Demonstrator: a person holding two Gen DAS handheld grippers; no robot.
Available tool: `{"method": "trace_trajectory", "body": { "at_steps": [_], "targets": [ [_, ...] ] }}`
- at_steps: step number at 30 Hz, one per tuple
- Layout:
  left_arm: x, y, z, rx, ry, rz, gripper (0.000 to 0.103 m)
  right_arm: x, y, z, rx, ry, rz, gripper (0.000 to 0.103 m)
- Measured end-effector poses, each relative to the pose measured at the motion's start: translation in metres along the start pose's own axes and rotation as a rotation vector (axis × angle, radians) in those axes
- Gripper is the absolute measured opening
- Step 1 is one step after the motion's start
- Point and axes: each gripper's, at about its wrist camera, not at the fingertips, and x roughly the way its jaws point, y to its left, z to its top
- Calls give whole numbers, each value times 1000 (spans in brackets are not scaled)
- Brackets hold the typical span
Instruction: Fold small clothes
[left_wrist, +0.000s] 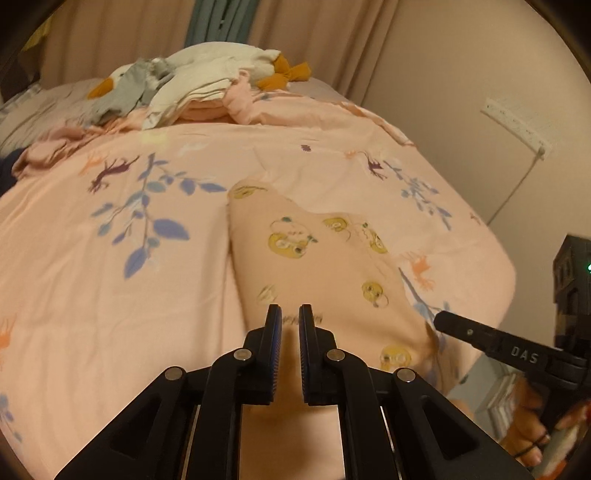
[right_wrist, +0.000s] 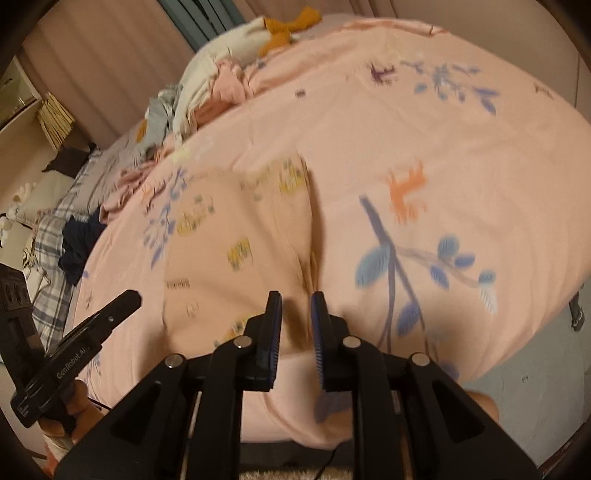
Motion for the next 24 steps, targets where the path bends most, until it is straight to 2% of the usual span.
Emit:
{"method": "trace_trajectory", "body": {
  "at_steps": [2,4,5,7,8,12,14,19,22,24],
  "targets": [
    [16,-8,-2,33,40,-42,4,6,3,3,-2,9,29,19],
    [32,-9,-11,32,103,-23,4,15,8,-3,-37,36,107,18],
    [42,-7,-19,25,141,2,4,23,10,-5,-43,64,116,18],
    [54,5,-30,-25,189,-12,4,47,10,-17,-53,149,71,18],
    [55,11,-34,-54,191,-32,4,54,11,-21,-56,169,53,14],
    [48,30,-39,-131,190,-92,4,54,10,-31,-76,151,45,14],
    [46,29,-40,-121,192,-89,4,53,10,-31,-74,162,33,14],
    [35,17,-47,-16,164,-22,4,43,14,-40,-102,190,10,15],
    [27,24,-48,-73,154,-29,4,45,9,-47,-85,234,32,17],
    [15,27,-43,-103,129,-56,4,42,7,-47,-78,229,44,19]
  ]
}}
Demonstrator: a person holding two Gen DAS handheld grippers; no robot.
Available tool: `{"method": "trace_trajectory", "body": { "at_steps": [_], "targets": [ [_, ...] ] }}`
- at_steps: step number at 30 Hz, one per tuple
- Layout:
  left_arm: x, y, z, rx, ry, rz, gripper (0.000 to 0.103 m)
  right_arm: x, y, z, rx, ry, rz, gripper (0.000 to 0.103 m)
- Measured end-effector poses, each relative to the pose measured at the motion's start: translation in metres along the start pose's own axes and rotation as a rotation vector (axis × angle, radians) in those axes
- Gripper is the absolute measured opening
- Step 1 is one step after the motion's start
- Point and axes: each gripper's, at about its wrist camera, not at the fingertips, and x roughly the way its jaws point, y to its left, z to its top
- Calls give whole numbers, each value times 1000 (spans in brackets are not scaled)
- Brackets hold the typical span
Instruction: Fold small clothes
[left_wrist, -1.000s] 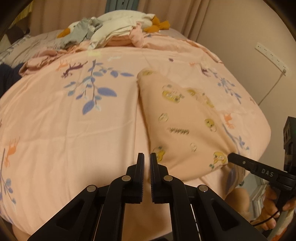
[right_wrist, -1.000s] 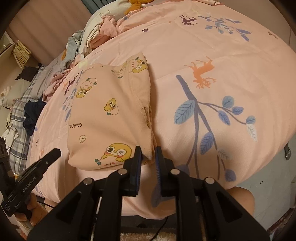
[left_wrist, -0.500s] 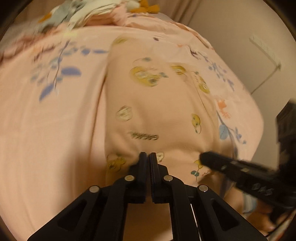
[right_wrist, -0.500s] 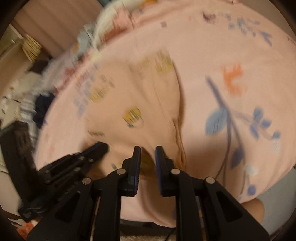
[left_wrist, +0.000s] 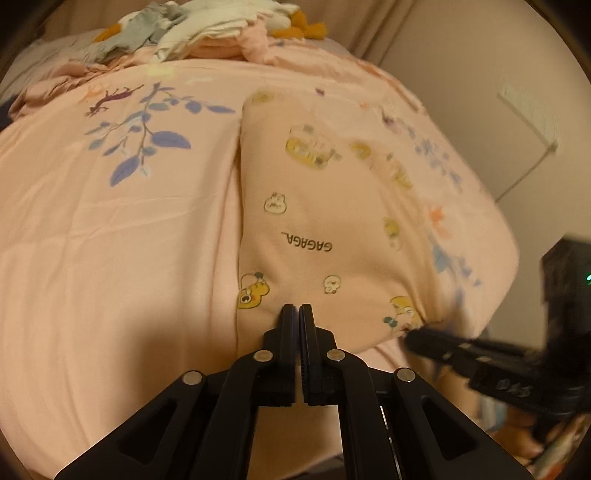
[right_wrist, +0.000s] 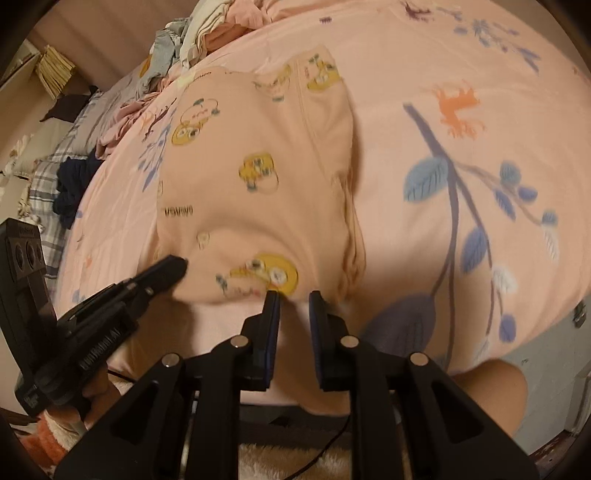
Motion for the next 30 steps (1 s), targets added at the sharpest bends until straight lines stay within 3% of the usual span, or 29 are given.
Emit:
{"method": "trace_trajectory", "body": {
  "at_steps": [3,7,30],
  "targets": [
    [-14,-6,11,35,-62,35,4,-11,-1,3,-4,-44,-67,22],
    [-24,-12,34,61,-136,55,4,-21,8,14,-45,-87,-75,22],
    [21,-16,87,44,-139,30,4,-16,28,99,-129,-244,-117,22]
  ]
}}
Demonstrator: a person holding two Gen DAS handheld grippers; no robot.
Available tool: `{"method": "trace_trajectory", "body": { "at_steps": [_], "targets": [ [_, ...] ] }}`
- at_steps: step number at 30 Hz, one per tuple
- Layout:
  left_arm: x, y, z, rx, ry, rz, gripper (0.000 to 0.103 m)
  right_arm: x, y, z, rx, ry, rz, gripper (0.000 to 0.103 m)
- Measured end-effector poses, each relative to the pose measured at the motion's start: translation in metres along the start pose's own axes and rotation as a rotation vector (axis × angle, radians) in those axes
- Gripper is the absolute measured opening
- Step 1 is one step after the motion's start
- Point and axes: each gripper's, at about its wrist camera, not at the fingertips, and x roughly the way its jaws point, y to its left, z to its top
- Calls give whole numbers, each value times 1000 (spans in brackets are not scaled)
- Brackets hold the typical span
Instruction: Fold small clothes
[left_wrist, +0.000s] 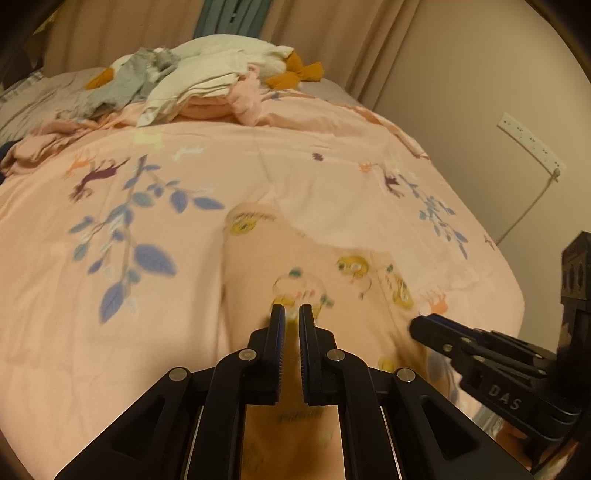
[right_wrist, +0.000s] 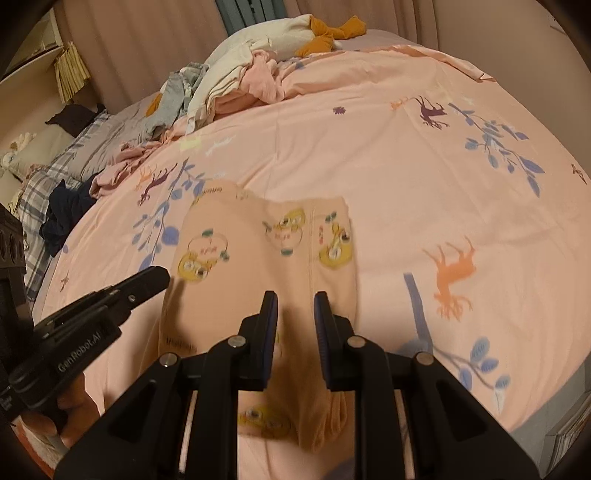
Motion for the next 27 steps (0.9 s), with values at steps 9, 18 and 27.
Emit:
{"method": "trace_trajectory", "body": {
  "at_steps": [9,18,27],
  "targets": [
    [35,13,-16,-1,52,85,4,70,-23,12,39,114,32,17],
    [15,13,-20,9,72,78,4,54,-13,2,1,101,-28,21],
    [-17,35,-33,-79,182,42,27,-4,-10,-24,13,79,42,69]
  ]
}}
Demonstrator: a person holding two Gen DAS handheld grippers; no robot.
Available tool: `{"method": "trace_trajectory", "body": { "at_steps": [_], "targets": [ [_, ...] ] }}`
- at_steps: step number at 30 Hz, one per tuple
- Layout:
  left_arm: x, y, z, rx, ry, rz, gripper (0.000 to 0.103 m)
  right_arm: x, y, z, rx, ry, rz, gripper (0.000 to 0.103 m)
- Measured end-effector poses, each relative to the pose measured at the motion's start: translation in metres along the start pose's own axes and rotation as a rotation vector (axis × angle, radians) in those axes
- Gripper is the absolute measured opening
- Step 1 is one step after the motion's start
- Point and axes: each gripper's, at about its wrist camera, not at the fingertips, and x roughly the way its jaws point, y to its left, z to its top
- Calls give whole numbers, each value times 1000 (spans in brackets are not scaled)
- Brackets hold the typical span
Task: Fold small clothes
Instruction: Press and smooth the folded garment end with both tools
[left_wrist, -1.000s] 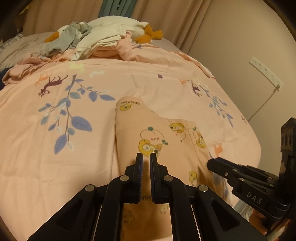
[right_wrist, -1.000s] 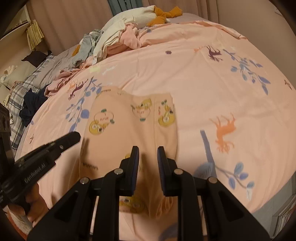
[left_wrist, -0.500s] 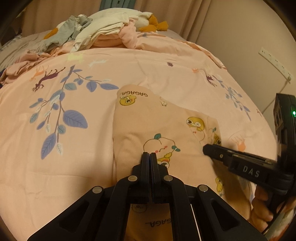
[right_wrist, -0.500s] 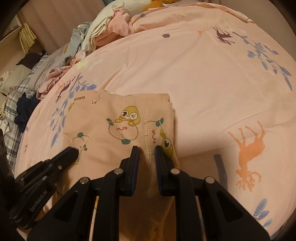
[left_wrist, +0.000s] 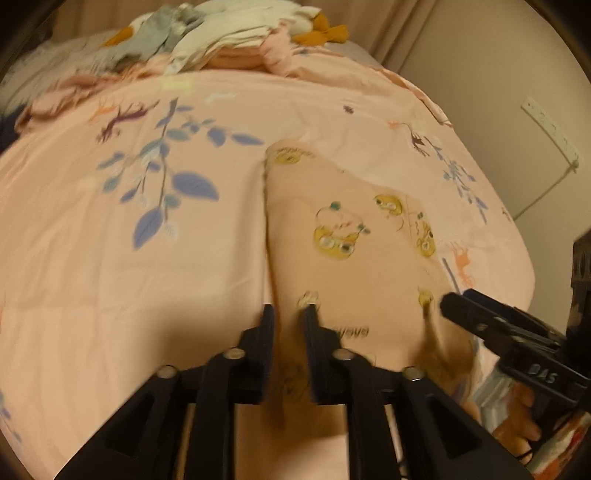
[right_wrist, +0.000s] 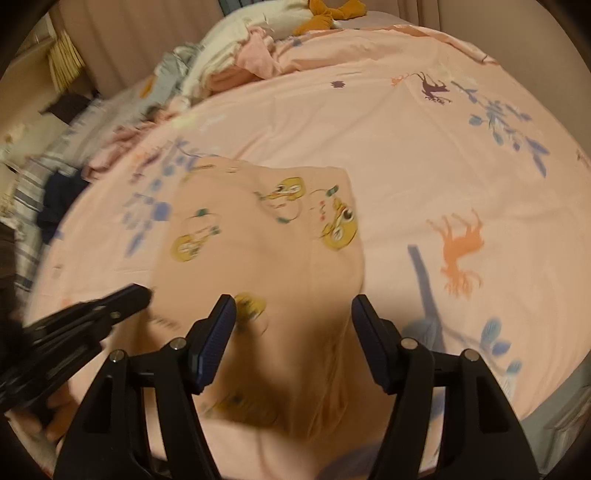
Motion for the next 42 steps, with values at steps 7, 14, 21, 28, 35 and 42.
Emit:
{"method": "trace_trajectory", "body": {
  "at_steps": [7,14,21,28,35,42],
  "targets": [
    [14,15,-10,-110,107,-155,38,3,-26,-21,153,87,73,76],
    [35,5,-2,-117,165,-214,39,14,-22,-31,166,113,81,76],
    [42,11,1,-140,179,-252,39,27,-22,-28,154,122,87,77],
    [46,13,5,-121,190,-275,39,36,-27,-21,149,108,124,79],
    [50,20,10,-154,218,-357,39,47,-37,-11,203,99,263,80],
    [49,29,11,-198,236,-472,39,53,-36,-7,229,100,341,80]
  ]
}}
